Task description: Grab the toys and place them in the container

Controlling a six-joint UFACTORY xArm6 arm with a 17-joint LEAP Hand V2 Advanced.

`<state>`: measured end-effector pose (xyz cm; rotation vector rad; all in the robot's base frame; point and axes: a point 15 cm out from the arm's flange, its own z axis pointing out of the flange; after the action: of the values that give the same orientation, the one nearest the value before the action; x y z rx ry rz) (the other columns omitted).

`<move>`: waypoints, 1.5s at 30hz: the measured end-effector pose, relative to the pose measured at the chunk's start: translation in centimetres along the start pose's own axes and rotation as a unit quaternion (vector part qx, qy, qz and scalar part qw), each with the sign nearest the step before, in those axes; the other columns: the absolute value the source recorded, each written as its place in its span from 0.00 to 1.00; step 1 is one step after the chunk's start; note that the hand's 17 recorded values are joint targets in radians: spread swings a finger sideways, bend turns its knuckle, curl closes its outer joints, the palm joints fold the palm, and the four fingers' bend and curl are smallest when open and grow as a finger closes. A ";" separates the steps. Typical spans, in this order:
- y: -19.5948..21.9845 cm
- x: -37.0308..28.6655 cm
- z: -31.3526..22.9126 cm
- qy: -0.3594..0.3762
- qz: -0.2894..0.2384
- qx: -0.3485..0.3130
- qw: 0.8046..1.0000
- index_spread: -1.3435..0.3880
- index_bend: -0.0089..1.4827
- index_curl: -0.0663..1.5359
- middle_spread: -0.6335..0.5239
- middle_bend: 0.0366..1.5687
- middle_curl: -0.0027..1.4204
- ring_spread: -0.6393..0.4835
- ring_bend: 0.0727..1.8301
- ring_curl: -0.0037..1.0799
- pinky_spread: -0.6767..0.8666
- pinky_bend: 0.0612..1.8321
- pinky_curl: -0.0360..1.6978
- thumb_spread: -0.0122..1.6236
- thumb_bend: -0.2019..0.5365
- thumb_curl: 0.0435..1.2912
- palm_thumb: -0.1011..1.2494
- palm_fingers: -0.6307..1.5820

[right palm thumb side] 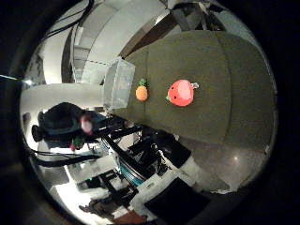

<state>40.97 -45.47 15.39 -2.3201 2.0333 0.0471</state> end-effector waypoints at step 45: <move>-7.6 -10.8 23.6 -0.035 -0.064 -0.046 0.996 0.54 0.13 0.24 0.57 0.10 0.21 0.73 0.10 0.25 0.69 0.26 0.08 0.69 0.25 0.20 0.49 0.33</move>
<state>47.38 -32.29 -7.32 -2.4594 1.8833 0.2176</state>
